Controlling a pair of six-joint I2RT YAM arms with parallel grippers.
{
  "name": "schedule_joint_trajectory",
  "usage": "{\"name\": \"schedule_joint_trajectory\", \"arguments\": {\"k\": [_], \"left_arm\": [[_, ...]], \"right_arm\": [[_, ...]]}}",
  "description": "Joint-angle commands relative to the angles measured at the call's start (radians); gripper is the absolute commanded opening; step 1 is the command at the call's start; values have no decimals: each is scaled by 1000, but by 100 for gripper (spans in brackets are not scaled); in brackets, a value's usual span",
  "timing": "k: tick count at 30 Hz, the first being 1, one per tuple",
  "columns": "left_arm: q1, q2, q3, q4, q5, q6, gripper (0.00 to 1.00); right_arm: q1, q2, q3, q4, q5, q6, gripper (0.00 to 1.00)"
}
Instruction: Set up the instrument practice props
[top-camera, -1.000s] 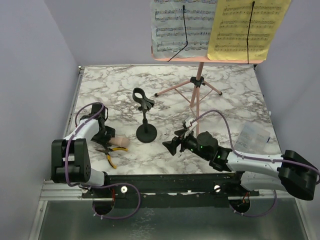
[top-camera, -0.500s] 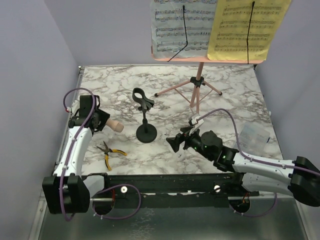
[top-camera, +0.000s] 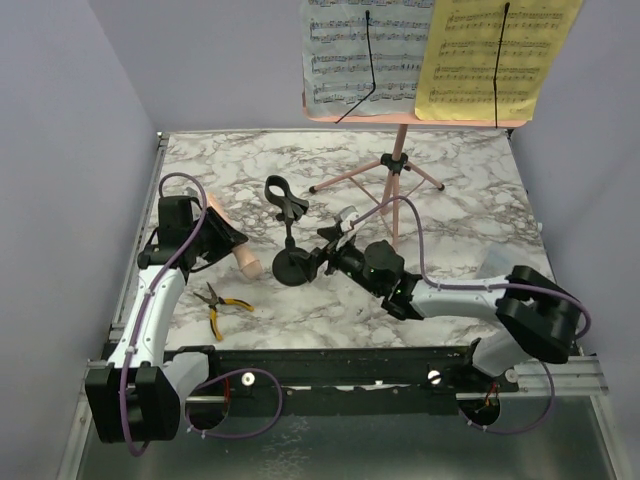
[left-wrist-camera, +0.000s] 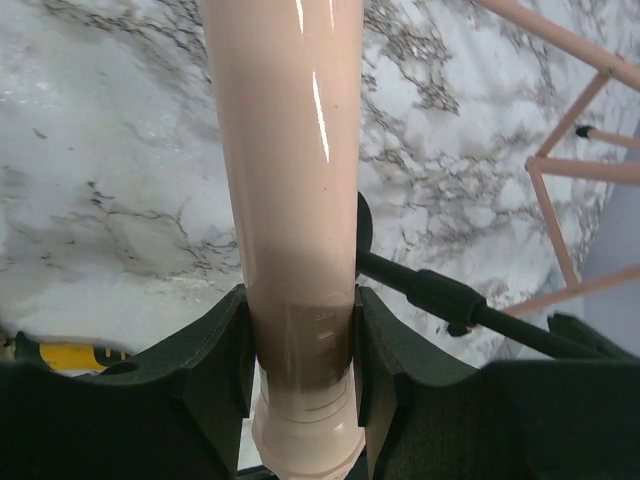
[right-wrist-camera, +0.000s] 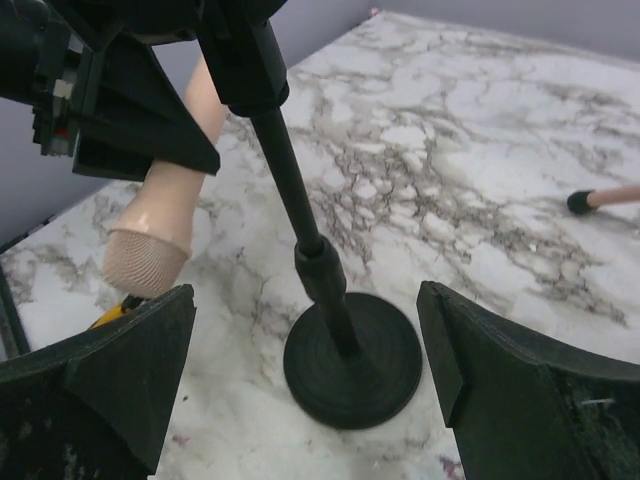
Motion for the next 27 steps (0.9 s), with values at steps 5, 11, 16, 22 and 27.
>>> {"name": "schedule_joint_trajectory", "arguments": {"k": [5, 11, 16, 22, 27], "left_arm": [[-3, -30, 9, 22, 216, 153, 0], [-4, -62, 6, 5, 233, 182, 0], [-4, -54, 16, 4, 263, 194, 0], [-6, -75, 13, -2, 284, 186, 0], [-5, -77, 19, -2, 303, 192, 0]], "right_arm": [[-2, 336, 42, 584, 18, -214, 100], [-3, 461, 82, 684, 55, -275, 84], [-5, 507, 128, 636, -34, -285, 61], [-65, 474, 89, 558, -341, -270, 41], [-221, 379, 10, 442, -829, -219, 27]]}}
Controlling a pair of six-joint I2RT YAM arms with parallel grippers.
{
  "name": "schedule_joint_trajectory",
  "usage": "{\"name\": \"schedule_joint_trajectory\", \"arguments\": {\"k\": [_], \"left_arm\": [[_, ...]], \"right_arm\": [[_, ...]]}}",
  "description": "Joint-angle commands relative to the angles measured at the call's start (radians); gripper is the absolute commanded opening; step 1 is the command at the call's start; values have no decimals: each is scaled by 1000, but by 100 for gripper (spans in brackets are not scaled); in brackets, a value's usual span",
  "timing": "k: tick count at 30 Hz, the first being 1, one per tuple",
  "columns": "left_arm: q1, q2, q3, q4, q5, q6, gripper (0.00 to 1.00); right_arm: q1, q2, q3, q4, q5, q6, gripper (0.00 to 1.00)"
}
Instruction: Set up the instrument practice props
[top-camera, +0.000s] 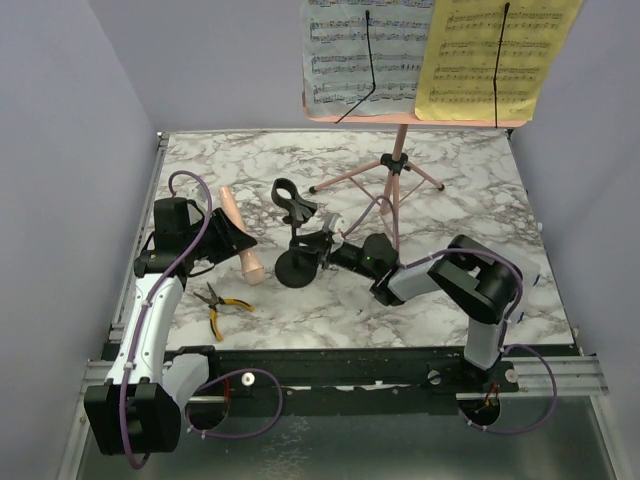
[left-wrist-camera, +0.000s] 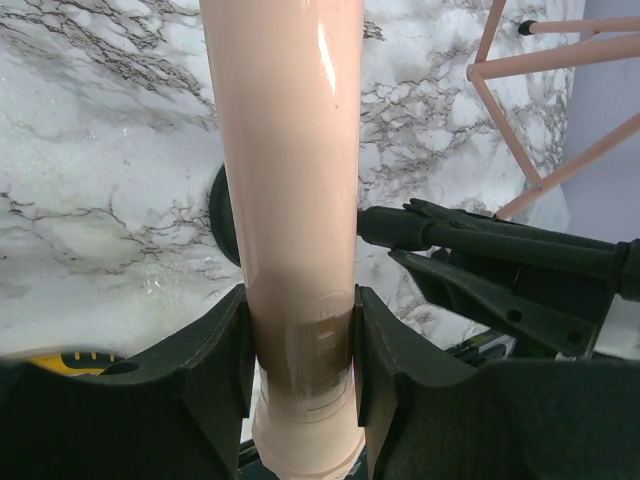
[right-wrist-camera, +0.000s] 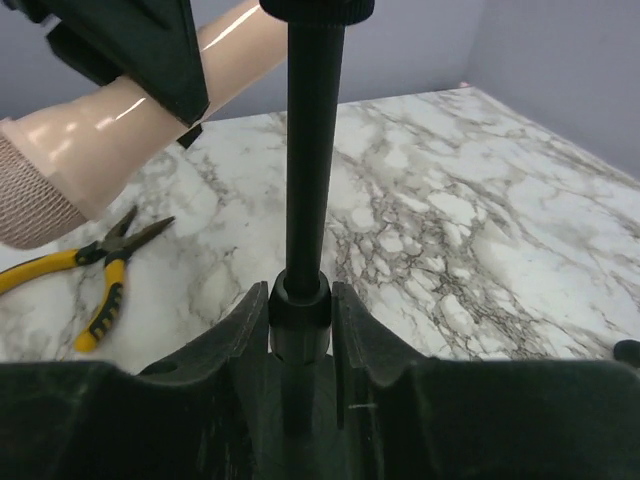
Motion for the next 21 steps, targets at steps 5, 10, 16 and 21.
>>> {"name": "schedule_joint_trajectory", "arguments": {"k": [5, 10, 16, 21], "left_arm": [[-7, -8, 20, -1, 72, 27, 0], [-7, -3, 27, 0, 118, 30, 0], [-10, 11, 25, 7, 178, 41, 0], [-20, 17, 14, 7, 234, 36, 0]], "right_arm": [[-177, -160, -19, -361, -568, -32, 9], [-207, -195, 4, -527, -765, -135, 0], [-265, -144, 99, -705, -911, -144, 5], [-284, -203, 58, -657, -773, -48, 42]]}}
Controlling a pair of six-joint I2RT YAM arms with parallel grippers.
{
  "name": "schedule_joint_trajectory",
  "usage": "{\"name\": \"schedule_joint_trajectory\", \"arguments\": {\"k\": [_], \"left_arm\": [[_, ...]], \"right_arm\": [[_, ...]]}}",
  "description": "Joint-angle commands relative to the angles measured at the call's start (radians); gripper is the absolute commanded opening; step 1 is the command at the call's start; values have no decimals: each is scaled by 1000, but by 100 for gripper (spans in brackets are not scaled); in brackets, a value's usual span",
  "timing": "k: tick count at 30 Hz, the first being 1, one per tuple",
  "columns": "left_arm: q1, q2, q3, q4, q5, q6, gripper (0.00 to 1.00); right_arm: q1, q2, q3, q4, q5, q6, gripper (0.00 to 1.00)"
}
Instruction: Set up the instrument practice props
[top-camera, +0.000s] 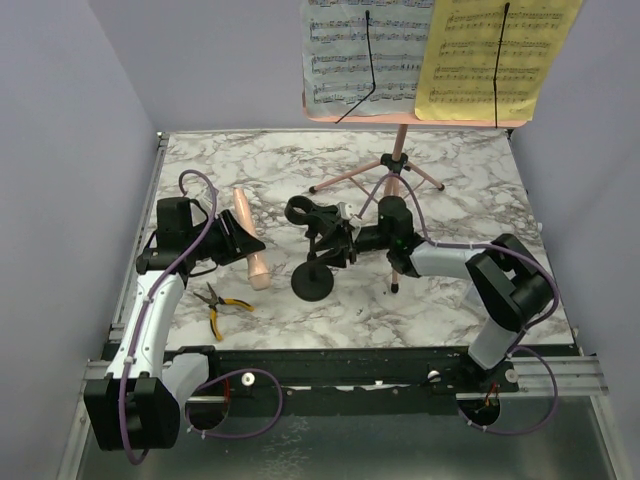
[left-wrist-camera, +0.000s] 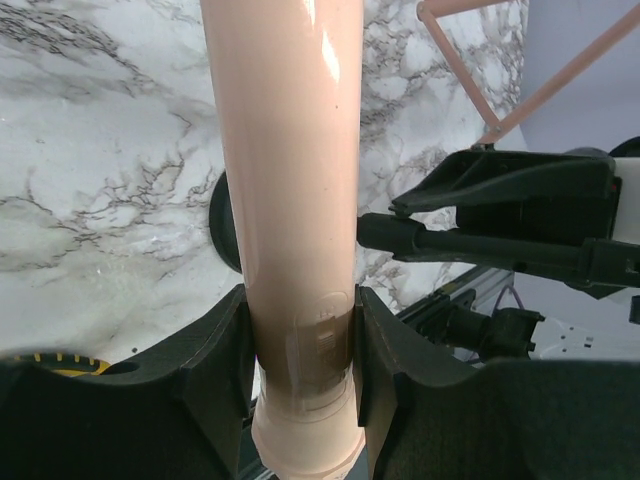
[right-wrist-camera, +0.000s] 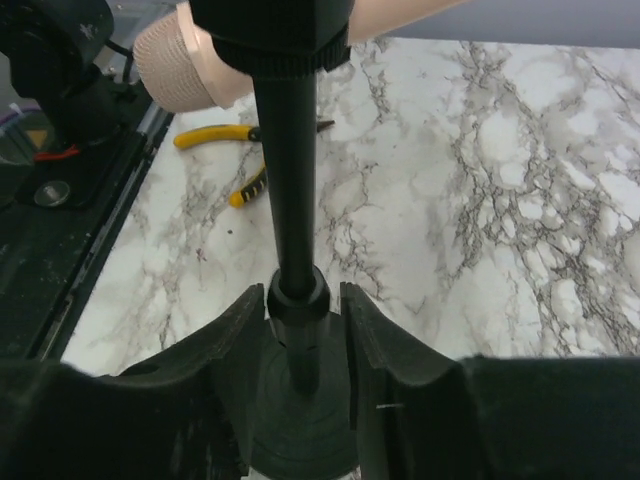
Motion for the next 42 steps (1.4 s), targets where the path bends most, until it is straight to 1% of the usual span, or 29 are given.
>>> {"name": "schedule_joint_trajectory", "arguments": {"k": [1, 5, 7, 11, 14, 17, 20, 23, 26, 28, 29, 32, 34, 36, 38, 39, 41, 42], "left_arm": [[-10, -2, 8, 12, 100, 11, 0], [-9, -9, -2, 16, 109, -11, 0], [-10, -10, 1, 19, 90, -24, 0], [-11, -31, 45, 23, -17, -84, 0], [-9, -77, 82, 70, -91, -150, 0], [-8, -84, 149, 116, -111, -199, 0], [-7, -48, 267, 133, -123, -230, 0], [-7, -10, 409, 155, -135, -264, 0], [-7, 36, 526, 200, -109, -381, 0], [-6, 49, 544, 281, -75, -531, 0], [-9, 53, 533, 337, -57, -631, 0], [-17, 59, 451, 606, 2, -952, 0], [-25, 64, 426, 706, 4, -1095, 0], [-59, 57, 435, 725, -7, -1138, 0], [-75, 37, 441, 723, -28, -1142, 0], [-83, 23, 434, 724, -42, -1153, 0], [-102, -2, 408, 723, -67, -1193, 0], [-112, -15, 395, 723, -83, -1205, 0]], "right_arm": [[-15, -50, -39, -97, 84, 101, 49], [-14, -195, -111, -145, 327, 243, 75], [-14, -273, -150, -218, 419, 292, 82], [-14, -457, -230, -327, 514, 387, 83], [-13, -607, -281, -386, 536, 418, 83], [-12, -738, -276, -476, 563, 417, 83], [-14, -804, -235, -546, 588, 403, 83], [-12, -819, -201, -551, 605, 381, 83], [-12, -813, -156, -543, 613, 364, 83], [-13, -809, -124, -527, 615, 343, 84], [-12, -802, -94, -524, 614, 330, 83], [3, -775, 9, -537, 591, 256, 83], [37, -762, 77, -535, 615, 173, 83], [74, -736, 143, -531, 650, 91, 83], [126, -697, 210, -523, 684, 7, 83], [174, -677, 230, -509, 715, -56, 84], [284, -631, 250, -441, 790, -201, 86], [325, -603, 251, -372, 815, -246, 88]]}}
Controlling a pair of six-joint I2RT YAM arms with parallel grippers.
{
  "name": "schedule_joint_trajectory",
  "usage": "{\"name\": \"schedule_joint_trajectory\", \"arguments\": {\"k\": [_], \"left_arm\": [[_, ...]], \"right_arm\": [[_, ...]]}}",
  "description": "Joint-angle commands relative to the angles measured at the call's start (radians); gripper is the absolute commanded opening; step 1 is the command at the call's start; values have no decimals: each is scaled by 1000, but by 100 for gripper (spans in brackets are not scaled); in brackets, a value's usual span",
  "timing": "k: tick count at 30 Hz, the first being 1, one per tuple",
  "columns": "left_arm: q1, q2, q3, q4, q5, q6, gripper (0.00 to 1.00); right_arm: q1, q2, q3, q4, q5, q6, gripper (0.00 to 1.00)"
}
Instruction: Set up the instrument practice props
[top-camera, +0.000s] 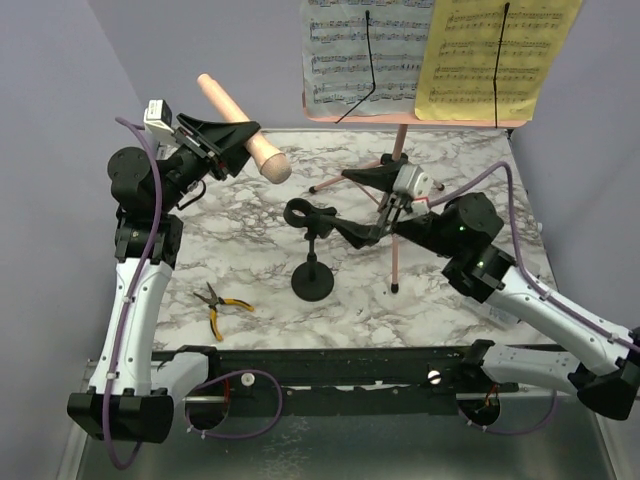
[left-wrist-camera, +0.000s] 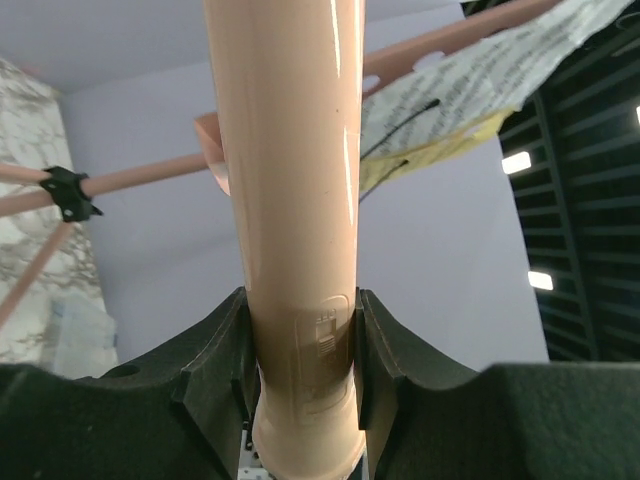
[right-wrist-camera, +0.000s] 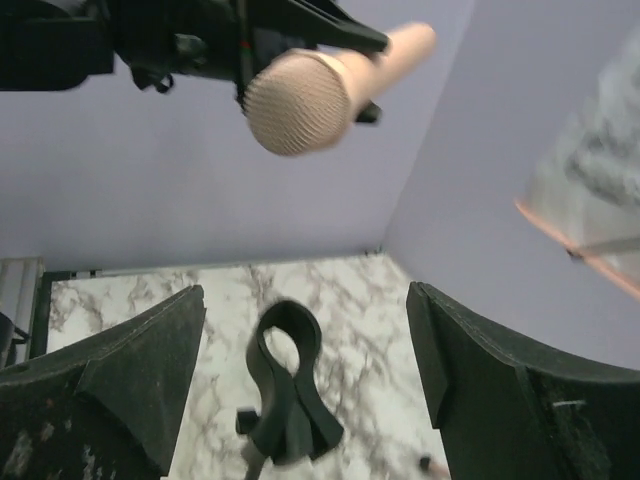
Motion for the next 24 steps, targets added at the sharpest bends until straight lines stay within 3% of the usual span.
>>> {"name": "schedule_joint_trajectory", "arguments": {"k": [1, 5, 13, 15, 19, 24], "left_arm": [[-41, -83, -42, 104, -55, -165, 0], [-54, -121, -96, 106, -99, -215, 0], [-82, -129, -152, 117, -115, -274, 0], [-86, -134, -164, 125, -117, -280, 0], [-92, -149, -182, 126, -142, -287, 0], [-105, -138, -187, 129, -150, -287, 0]], "right_arm": [[181, 112, 39, 168, 151, -317, 90], [264, 240, 49, 462, 255, -352, 94], [278, 448, 52, 998, 408, -215, 99], [278, 482, 57, 1070, 423, -203, 99], [278, 528, 69, 1143, 400, -187, 85], [278, 580, 111, 1162, 363, -226, 87]]}}
